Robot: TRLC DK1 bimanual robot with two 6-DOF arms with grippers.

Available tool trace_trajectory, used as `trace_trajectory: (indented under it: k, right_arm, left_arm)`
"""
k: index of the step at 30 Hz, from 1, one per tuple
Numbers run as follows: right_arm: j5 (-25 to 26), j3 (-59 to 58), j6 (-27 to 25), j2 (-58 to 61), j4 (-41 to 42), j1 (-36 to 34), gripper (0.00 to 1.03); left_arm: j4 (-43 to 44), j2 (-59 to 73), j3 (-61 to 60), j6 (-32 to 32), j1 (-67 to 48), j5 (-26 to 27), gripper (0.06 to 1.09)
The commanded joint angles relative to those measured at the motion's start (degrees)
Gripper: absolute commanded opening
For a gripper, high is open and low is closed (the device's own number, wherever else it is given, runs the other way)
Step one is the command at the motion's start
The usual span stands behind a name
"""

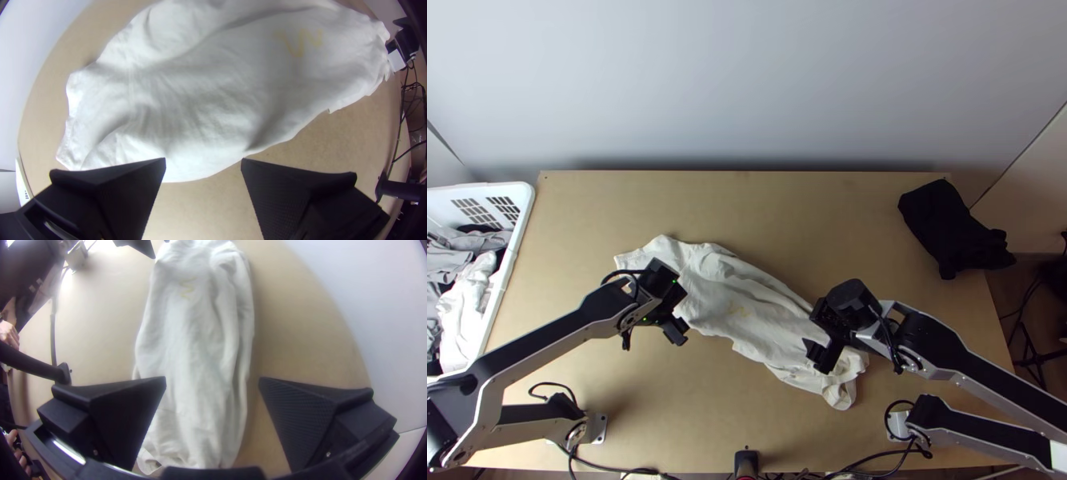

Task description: Fold the t-shirt

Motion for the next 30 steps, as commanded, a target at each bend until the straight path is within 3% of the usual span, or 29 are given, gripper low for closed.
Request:
trace_trajectory:
  k: [1, 15, 26, 30]
  right_arm:
    - [0.07, 0.88, 0.01, 1.26, 0.04, 0.06, 0.97]
    - [0.07, 2.28, -0.08, 3.46, 0.48, 1.03, 0.97]
    - [0.07, 1.58, -0.78, 5.13, 0.57, 4.99, 0.97]
    - [0.07, -3.34, -4.12, 5.13, 0.83, 8.5, 0.97]
  left_arm:
    - [2.43, 4.6, 0.43, 0.59, 0.52, 0.02, 0.75]
    - [7.27, 7.42, 0.52, 1.12, 1.49, 1.07, 0.1]
    - [5.51, 2.06, 2.36, -0.38, 1.67, 1.34, 0.09]
    - [3.66, 0.12, 4.03, -0.29, 2.46, 1.34, 0.09]
